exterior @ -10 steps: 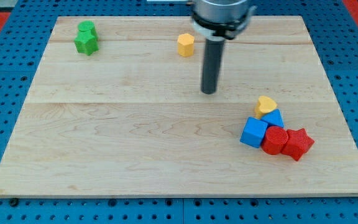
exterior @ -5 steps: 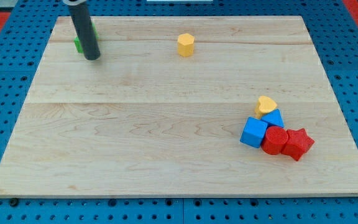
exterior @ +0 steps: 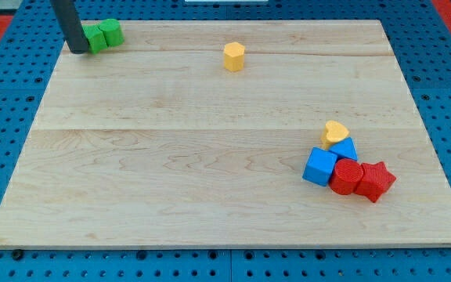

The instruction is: Move green blocks at the top center

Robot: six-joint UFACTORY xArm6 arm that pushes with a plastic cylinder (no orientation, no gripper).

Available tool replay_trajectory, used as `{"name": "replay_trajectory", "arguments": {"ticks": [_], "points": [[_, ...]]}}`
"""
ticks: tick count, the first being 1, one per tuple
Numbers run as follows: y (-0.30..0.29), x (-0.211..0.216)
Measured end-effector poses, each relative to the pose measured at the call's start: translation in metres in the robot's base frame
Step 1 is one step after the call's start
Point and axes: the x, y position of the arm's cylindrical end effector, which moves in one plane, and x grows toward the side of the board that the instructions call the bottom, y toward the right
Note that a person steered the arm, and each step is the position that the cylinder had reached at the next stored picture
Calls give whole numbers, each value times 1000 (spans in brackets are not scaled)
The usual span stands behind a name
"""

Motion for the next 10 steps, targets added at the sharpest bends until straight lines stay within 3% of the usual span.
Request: {"name": "replay_trajectory", "arguments": {"ticks": [5, 6, 7, 10], "points": [[6, -46], [-19, -60], [0, -72], [91, -56]]}}
